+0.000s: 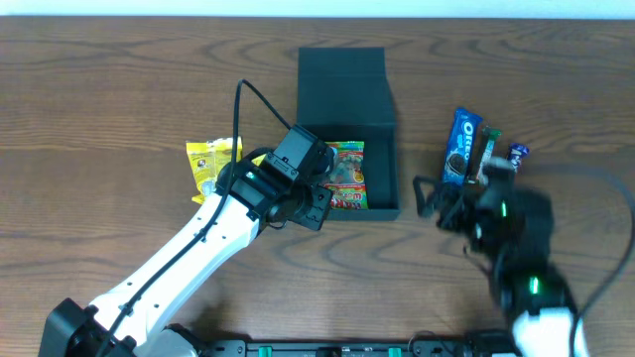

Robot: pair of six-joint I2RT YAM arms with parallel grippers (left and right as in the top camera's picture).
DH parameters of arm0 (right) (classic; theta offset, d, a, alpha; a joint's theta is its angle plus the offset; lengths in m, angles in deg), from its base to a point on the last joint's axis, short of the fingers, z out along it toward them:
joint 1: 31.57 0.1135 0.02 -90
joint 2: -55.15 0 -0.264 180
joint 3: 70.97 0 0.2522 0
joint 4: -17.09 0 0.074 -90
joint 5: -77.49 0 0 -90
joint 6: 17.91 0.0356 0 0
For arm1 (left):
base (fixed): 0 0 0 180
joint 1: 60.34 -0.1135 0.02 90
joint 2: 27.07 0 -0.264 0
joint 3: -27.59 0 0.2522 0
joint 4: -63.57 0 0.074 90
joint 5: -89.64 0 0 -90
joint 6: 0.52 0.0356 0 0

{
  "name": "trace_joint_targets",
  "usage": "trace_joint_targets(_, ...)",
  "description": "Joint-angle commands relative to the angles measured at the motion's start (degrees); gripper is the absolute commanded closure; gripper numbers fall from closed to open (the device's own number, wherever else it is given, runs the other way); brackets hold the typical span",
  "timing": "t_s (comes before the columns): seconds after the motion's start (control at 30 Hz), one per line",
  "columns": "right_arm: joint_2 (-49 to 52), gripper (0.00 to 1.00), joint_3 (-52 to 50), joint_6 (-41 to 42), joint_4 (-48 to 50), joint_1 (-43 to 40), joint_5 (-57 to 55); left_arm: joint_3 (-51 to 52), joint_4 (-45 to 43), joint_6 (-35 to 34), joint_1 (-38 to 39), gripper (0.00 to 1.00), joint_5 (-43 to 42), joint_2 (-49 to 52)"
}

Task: Pack container
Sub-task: 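Reach right gripper to the blue Oreo pack and grasp it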

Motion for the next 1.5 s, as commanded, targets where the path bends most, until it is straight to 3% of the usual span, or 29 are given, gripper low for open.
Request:
trace_joint_targets(0.0,14.6,0.03,13.0,-7.3,-7.7,0.1,-11.2,0.0,0.0,-0.2,-0.1,0.94,0.1,-0.6)
trace_joint_targets(0.2,40.1,0.01,35.0,-8.5,-23.4,0.1,-16.9,0.0,-1.0,-0.2,-0.1,0.94,0.0,-0.6)
trace_joint_targets(0.3,47.5,0.05,40.3,-7.6,-25.7,0.0,-18.7,0.0,-1.1,-0.2,-0.1,0.94,0.1,-0.6)
trace_joint_targets(0.5,54.4,0.06,42.7,-4.4,-25.3,-0.7,-22.2,0.0,-1.1,-0.2,-0.1,0.94,0.0,-0.6)
trace_joint_targets(0.83,59.9,0.03,42.7,-6.2,-24.4,-2.3,-18.6,0.0,-1.4,-0.2,-0.1,0.94,0.1,-0.6)
trace_joint_targets(1.33,62.1,0.44,42.7,-6.9,-22.8,-2.2,-17.0,0.0,-1.6,-0.2,-0.1,0.94,0.1,-0.6)
trace_joint_targets(1.4,62.1,0.45,42.7,-7.3,-22.8,-2.3,-16.8,0.0,-1.6,-0.2,-0.1,0.94,0.1,-0.6)
trace_joint_targets(1.47,62.1,0.54,42.7,-8.7,-22.8,-2.3,-16.3,0.0,-1.6,-0.2,-0.1,0.94,0.1,-0.6)
